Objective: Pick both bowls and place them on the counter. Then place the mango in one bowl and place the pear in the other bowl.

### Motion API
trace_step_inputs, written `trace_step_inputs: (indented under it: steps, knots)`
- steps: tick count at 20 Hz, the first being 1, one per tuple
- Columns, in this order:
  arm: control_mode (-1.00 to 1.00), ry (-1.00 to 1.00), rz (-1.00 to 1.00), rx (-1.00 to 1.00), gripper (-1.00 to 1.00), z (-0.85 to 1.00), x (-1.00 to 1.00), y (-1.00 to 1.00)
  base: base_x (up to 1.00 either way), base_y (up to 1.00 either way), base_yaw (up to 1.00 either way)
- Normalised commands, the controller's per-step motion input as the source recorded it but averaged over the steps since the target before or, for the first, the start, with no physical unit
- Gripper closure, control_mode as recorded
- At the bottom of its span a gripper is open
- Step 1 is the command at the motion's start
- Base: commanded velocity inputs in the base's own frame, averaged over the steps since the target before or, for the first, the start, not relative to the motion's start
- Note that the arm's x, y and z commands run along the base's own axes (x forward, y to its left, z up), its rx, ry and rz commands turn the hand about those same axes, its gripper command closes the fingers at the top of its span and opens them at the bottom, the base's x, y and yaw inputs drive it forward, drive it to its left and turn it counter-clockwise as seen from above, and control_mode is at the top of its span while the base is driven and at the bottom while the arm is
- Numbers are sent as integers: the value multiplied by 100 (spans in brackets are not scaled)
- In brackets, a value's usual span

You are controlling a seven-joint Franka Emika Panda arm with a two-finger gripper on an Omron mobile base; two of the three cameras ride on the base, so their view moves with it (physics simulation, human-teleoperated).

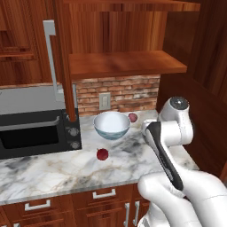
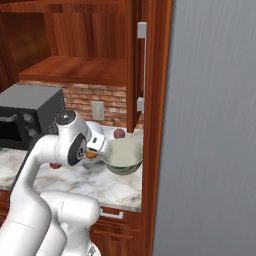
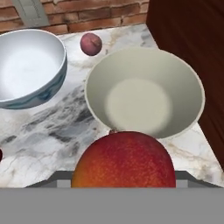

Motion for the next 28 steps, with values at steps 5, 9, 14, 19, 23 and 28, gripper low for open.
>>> trace_step_inputs:
  steps: [5,9,14,19,23,28]
  knots:
    - [-100,0,0,0,100,17,36,-32,0,0,0]
    - [-100,4,0,0,100,-3,38,-30,0,0,0]
    - [-100,16,0,0,100,-27,28,-32,0,0,0]
    - [-100,15,0,0,100,-31,22,-24,0,0,0]
    - [-100,17,0,0,100,-9,27,-16,0,0,0]
    - [-100,23,0,0,100,-20,23,-9,0,0,0]
